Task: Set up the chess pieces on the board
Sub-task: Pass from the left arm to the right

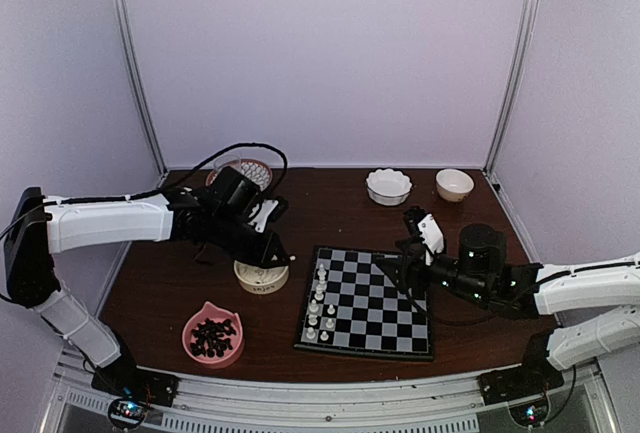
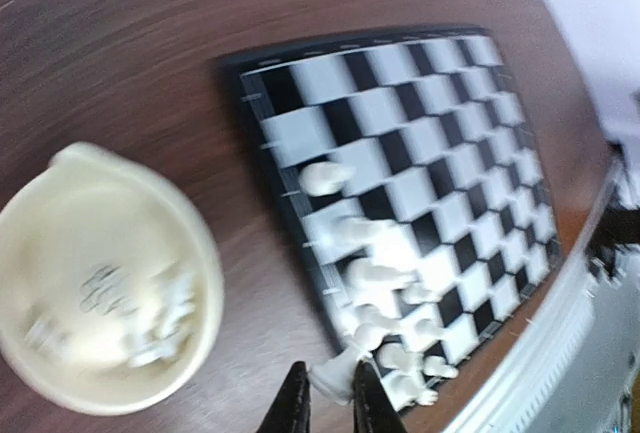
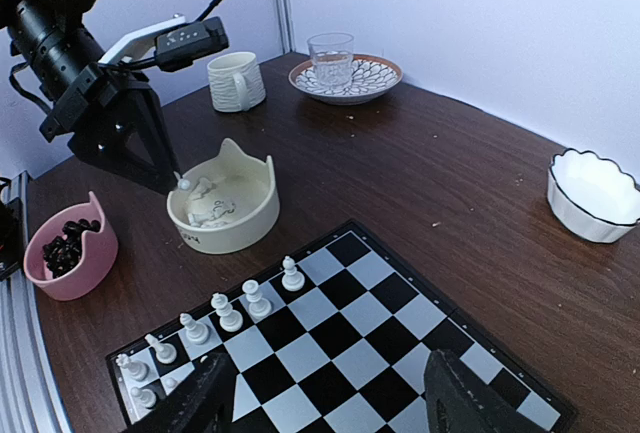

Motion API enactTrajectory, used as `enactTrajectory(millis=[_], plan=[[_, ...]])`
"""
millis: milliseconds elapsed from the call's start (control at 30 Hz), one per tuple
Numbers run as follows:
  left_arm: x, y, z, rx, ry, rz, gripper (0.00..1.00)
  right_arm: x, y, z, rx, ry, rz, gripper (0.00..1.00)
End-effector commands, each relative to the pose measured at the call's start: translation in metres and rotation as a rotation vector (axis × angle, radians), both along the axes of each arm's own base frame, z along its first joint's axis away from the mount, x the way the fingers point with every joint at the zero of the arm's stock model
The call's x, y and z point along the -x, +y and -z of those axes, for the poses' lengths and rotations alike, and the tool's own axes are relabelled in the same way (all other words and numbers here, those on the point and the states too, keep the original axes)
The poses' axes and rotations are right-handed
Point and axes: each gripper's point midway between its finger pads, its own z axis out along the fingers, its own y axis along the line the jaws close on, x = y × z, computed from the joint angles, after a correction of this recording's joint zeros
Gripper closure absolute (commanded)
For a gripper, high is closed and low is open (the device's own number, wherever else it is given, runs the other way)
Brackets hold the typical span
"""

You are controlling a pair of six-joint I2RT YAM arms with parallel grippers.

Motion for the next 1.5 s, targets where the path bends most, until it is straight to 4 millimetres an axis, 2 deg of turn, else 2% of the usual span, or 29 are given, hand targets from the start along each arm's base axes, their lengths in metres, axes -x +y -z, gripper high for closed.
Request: enactTrajectory(millis=[0,233,367,567,733,1067,1467], plan=[[0.017,-0.061,-0.046,0.296,-0.085,0.341,0.86,0.012,0.021,-0.011,-0.034,0.017,-0.132,0.32],[0.031,-0.110,-0.054,0.439,-0.159,0.561,0.87,0.019,0.036,-0.009,-0.061,0.090,-0.205,0.32],[0.031,-0.123,-0.052,0.437,-0.272,0.630,0.90,0.022,0.045,-0.008,-0.118,0.152,-0.263,0.33],[0.031,-0.120,-0.047,0.374,-0.438,0.629,0.89,0.015,0.053,0.001,-0.181,0.247,-0.289,0.36],[0.037,-0.115,-0.048,0.349,-0.515,0.624,0.89,0.013,0.059,-0.001,-0.262,0.296,-0.324,0.39],[0.040,-0.111,-0.047,0.346,-0.550,0.625,0.90,0.014,0.067,-0.008,-0.346,0.348,-0.350,0.47],[0.038,-0.112,-0.044,0.335,-0.578,0.614,0.90,0.011,0.078,-0.006,-0.417,0.432,-0.367,0.54]])
